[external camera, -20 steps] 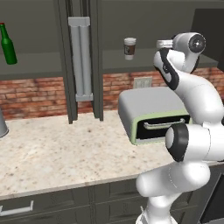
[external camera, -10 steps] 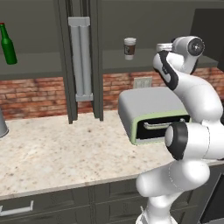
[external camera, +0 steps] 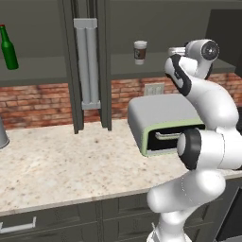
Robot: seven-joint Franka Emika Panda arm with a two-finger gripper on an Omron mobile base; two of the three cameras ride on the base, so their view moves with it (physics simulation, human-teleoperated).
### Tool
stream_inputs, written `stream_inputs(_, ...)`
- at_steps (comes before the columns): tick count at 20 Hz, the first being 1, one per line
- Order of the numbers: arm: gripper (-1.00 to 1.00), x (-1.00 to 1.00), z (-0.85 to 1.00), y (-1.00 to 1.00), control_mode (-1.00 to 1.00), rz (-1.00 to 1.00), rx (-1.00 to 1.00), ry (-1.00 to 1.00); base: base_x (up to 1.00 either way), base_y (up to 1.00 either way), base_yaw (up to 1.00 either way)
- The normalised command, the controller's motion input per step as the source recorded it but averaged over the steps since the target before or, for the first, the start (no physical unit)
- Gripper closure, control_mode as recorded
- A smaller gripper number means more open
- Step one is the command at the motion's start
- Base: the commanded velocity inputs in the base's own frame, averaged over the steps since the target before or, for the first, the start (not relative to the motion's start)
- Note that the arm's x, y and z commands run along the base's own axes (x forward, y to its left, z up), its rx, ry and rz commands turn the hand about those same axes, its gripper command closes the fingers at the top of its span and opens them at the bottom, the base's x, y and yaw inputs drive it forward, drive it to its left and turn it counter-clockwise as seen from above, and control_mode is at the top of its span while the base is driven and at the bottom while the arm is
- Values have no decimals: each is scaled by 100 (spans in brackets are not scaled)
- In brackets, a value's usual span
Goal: Sort all alcoholic drinks to one cabinet, and non-alcoholic drinks to the other.
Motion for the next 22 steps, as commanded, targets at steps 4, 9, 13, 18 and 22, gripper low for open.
stream_inputs(4, 100, 15, -11, -1, -100, 0, 0, 2, 0, 0, 0)
stream_inputs(9, 100, 13, -9, 0, -100, 0, 0, 3, 0, 0, 0)
stream_inputs(13, 100, 10, -8, 0, -100, 0, 0, 2, 0, 0, 0)
stream_inputs(18, -100, 9, -7, 0, -100, 0, 0, 2, 0, 0, 0)
stream_inputs(22, -100, 11, -6, -4, -100, -1, 0, 1, 0, 0, 0)
